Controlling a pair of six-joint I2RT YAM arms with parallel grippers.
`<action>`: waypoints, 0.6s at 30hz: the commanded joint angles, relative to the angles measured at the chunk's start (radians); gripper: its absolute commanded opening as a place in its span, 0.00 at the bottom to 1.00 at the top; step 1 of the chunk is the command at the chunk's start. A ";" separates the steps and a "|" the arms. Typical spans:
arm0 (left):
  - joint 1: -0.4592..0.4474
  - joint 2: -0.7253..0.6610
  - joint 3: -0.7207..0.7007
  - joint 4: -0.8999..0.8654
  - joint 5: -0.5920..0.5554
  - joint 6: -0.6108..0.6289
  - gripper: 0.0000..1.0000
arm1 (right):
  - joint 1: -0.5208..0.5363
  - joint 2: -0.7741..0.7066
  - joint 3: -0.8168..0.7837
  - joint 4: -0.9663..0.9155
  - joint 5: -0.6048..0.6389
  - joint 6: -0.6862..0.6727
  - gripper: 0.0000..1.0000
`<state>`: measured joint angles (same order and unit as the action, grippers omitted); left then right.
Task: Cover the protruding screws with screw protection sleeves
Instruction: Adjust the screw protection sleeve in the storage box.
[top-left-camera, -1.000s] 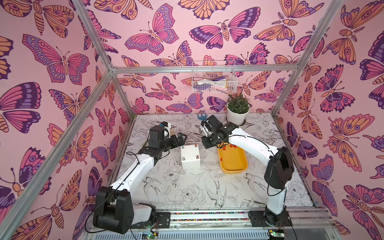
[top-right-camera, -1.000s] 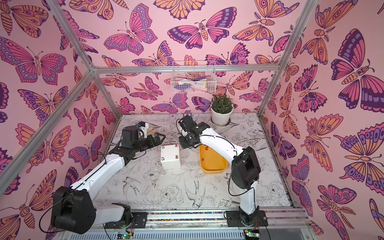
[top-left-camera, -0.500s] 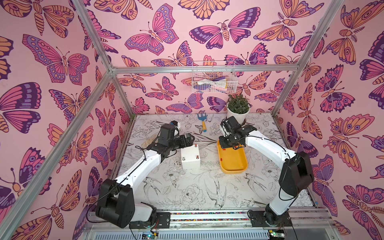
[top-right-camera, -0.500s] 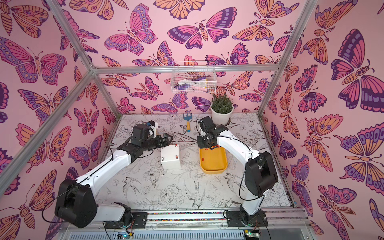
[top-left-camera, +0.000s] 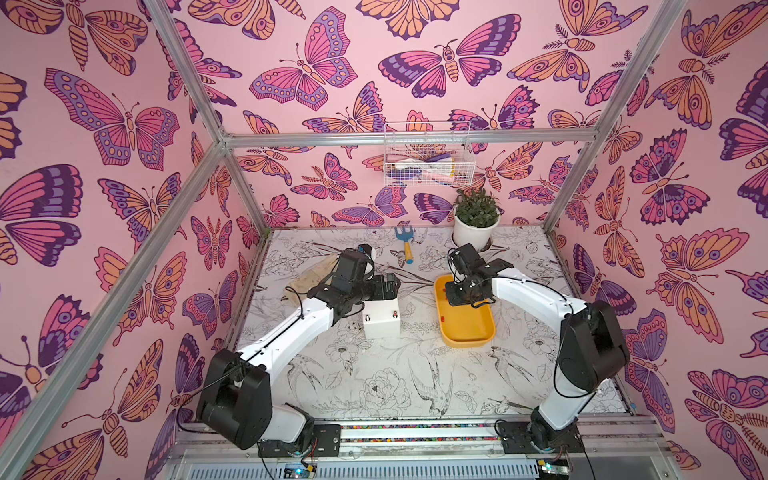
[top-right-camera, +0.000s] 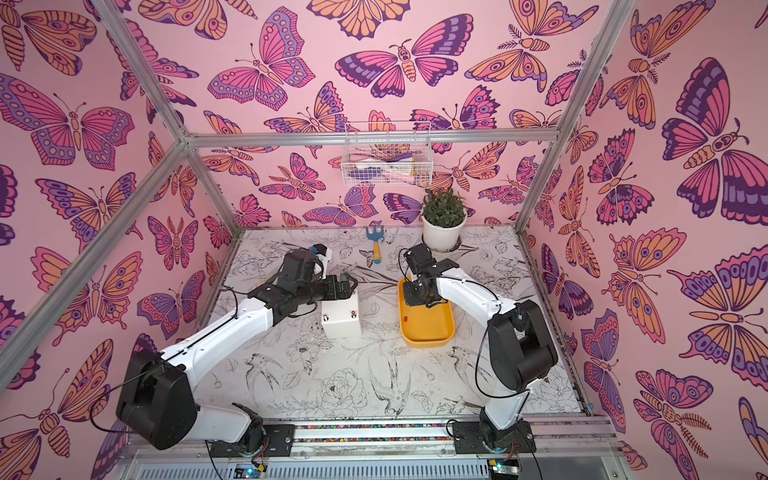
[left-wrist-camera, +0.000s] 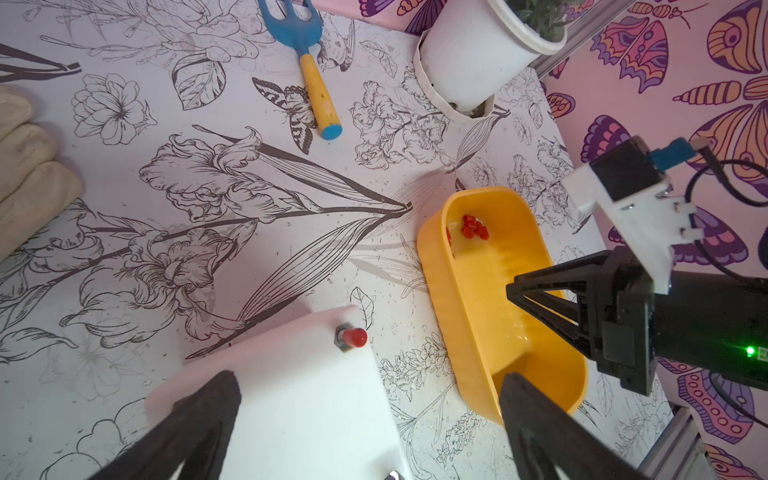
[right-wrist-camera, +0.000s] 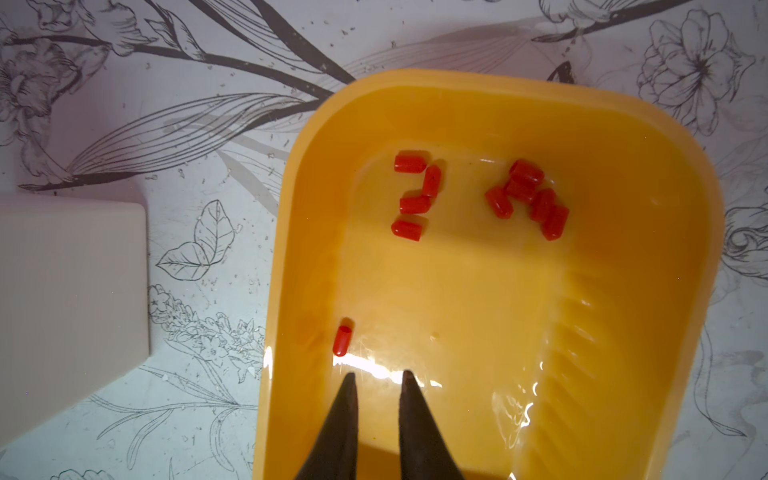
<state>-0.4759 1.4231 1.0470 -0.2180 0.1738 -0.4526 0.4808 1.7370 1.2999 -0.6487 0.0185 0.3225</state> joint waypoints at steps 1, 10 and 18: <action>-0.010 0.004 0.018 -0.029 -0.028 0.022 1.00 | -0.011 -0.005 -0.012 0.030 0.035 0.016 0.22; -0.017 0.019 0.031 -0.030 -0.033 0.020 1.00 | -0.031 0.028 -0.019 0.065 0.132 0.013 0.26; -0.016 0.021 0.036 -0.029 -0.037 0.027 1.00 | -0.044 0.076 0.001 0.083 0.157 0.000 0.26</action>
<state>-0.4858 1.4334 1.0618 -0.2192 0.1555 -0.4488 0.4496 1.7885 1.2861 -0.5747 0.1436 0.3321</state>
